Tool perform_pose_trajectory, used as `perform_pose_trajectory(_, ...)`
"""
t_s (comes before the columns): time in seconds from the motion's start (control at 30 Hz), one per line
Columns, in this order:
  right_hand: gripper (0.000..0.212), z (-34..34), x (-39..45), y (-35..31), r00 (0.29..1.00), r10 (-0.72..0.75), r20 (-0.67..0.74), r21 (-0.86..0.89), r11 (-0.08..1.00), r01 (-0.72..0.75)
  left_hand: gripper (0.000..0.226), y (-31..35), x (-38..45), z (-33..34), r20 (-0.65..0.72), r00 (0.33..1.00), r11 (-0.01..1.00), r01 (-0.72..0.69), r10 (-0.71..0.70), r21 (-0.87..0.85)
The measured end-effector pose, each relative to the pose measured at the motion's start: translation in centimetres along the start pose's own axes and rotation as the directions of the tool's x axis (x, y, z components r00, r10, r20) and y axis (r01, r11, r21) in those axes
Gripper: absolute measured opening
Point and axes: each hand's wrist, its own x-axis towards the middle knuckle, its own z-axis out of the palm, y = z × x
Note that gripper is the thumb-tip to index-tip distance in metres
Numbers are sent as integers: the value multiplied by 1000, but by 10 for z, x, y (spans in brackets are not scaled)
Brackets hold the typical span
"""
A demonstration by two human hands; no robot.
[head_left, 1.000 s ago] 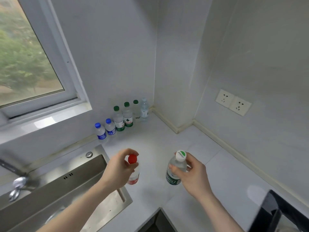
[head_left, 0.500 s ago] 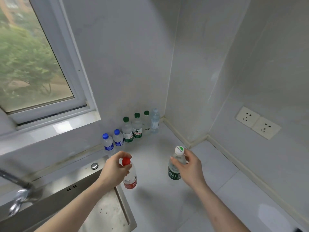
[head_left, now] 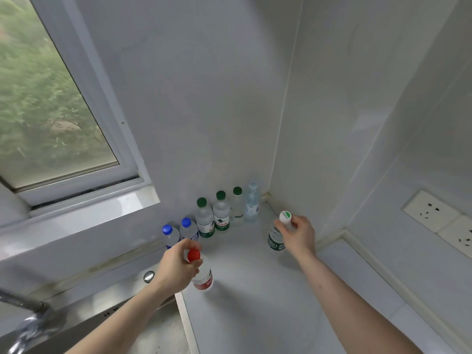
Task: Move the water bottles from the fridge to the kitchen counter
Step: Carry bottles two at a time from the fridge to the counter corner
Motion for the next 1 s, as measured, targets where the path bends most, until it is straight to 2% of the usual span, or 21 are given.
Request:
perform_pose_trajectory(0.17, 16, 27, 56, -7, 1000, 25, 1, 12, 1000, -25, 23, -6, 22, -1, -19, 999, 999, 47, -48, -25)
perform_pose_trajectory(0.27, 22, 45, 85, -12, 999, 40, -3, 22, 999, -40, 22, -10, 31, -2, -22, 998, 997, 63, -64, -40)
perform_pose_trajectory(0.37, 18, 58, 108, -17, 998, 56, -5, 43, 998, -55, 21, -13, 36, -2, -14, 998, 997, 69, -69, -41)
perform_pose_trajectory(0.47, 29, 68, 126, -23, 996, 80, -29, 77, 994, -77, 21, -16, 40, -3, -16, 998, 997, 66, -66, -35)
perform_pose_trajectory(0.8, 30, 95, 156, -37, 984, 175, -37, 155, 974, -167, 20, -24, 49, -12, -32, 997, 995, 68, -70, -76)
perform_pose_trajectory(1.0, 31, 99, 163, -43, 987, 160, -8, 82, 984, -159, 22, -29, 50, -17, -37, 997, 994, 71, -75, -89)
